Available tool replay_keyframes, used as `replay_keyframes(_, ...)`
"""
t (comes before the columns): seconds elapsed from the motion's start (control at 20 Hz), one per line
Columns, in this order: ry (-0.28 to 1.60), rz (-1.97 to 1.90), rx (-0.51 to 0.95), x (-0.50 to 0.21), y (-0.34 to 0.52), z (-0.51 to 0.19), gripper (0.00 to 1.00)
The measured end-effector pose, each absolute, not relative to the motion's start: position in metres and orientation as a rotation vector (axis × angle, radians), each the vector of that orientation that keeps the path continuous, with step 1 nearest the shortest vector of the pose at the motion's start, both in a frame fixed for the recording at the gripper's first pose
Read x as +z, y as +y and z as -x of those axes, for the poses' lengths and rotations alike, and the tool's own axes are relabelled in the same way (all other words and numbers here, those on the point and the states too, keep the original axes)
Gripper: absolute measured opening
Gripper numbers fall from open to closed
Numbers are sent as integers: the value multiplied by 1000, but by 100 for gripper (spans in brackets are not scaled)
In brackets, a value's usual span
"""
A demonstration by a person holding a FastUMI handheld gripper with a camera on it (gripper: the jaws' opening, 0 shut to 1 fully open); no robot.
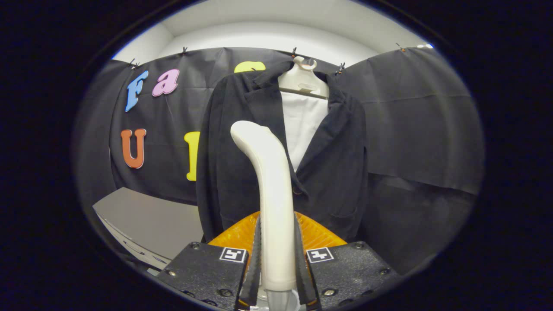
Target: Iron the clothes twice with a garment steamer, once on the left side and once on the right side.
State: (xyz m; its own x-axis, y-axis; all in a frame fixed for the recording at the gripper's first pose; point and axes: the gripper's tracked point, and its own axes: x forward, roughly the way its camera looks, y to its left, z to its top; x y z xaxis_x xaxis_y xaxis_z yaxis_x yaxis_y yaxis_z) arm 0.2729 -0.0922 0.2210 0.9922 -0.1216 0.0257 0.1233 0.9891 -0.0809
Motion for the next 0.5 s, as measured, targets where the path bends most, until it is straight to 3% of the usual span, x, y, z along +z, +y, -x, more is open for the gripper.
replay_keyframes(0.5, 69, 82, -137, 177, -107, -273, 37)
